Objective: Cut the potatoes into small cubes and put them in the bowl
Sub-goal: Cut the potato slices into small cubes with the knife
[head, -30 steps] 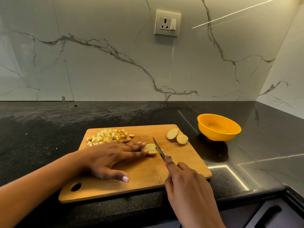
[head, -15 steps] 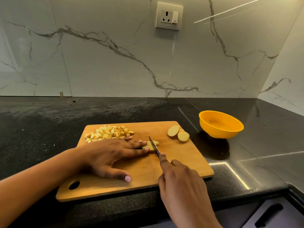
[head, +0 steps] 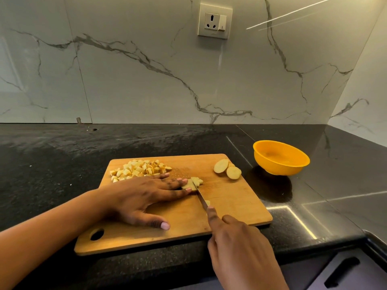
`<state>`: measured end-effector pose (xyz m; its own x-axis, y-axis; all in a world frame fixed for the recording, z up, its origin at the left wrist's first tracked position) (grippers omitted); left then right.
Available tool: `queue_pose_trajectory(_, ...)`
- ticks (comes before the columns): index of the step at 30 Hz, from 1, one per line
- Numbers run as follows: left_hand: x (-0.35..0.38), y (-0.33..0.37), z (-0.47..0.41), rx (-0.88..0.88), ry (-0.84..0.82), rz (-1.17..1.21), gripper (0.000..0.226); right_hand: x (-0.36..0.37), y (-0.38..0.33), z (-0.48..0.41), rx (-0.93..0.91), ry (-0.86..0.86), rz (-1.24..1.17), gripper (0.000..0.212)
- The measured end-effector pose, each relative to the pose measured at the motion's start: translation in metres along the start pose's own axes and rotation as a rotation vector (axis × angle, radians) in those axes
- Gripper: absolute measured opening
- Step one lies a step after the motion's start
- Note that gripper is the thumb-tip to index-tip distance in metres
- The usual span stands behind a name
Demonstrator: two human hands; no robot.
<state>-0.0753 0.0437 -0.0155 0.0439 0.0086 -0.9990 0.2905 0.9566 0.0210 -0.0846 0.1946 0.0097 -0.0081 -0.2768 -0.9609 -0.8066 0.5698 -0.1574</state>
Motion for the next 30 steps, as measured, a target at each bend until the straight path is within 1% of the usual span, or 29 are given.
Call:
queue_pose_trajectory(4, -0.006, 0.005, 0.003, 0.033, 0.053, -0.006, 0.091, -0.015, 0.004, -0.002, 0.026, 0.131, -0.073, 0.054)
queue_pose_trajectory(7, -0.008, 0.005, 0.005, 0.035, 0.056, -0.016, 0.091, -0.018, 0.003, -0.009, 0.021, 0.216, -0.080, 0.053)
queue_pose_trajectory(9, -0.007, 0.005, 0.004, 0.032, 0.048, -0.032, 0.091, -0.017, 0.000, -0.012, 0.013, 0.242, -0.074, 0.052)
queue_pose_trajectory(15, -0.004, 0.002, 0.004, 0.016, 0.039, -0.030, 0.089, -0.007, -0.011, -0.017, -0.010, 0.195, -0.020, 0.052)
queue_pose_trajectory(20, -0.006, 0.002, 0.004, 0.011, 0.047, 0.016, 0.086, 0.012, -0.022, -0.038, 0.008, 0.072, 0.073, 0.055)
queue_pose_trajectory(22, -0.007, 0.003, 0.004, 0.016, 0.059, 0.006, 0.085, 0.012, -0.023, -0.042, 0.001, 0.049, 0.065, 0.050)
queue_pose_trajectory(23, -0.007, 0.004, 0.004, 0.022, 0.068, -0.001, 0.085, 0.012, -0.021, -0.040, -0.002, 0.051, 0.043, 0.049)
queue_pose_trajectory(26, -0.009, 0.006, 0.005, 0.041, 0.087, -0.025, 0.085, 0.006, -0.014, -0.021, -0.018, 0.092, -0.016, 0.055)
queue_pose_trajectory(30, -0.013, 0.007, 0.008, 0.063, 0.149, -0.038, 0.084, -0.006, -0.008, -0.006, 0.003, 0.125, -0.081, 0.054)
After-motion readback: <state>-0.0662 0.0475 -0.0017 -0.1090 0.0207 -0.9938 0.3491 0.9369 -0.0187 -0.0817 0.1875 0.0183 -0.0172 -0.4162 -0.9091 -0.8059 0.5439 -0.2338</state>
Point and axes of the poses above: each hand's wrist, its own z-axis away from the middle knuckle, its own x-axis out of the palm, y = z × x, the point moved 9 cm from there along -z, towards the middle knuckle, and after that the axes turned 6 degrees about y, right-handed, at the moved point
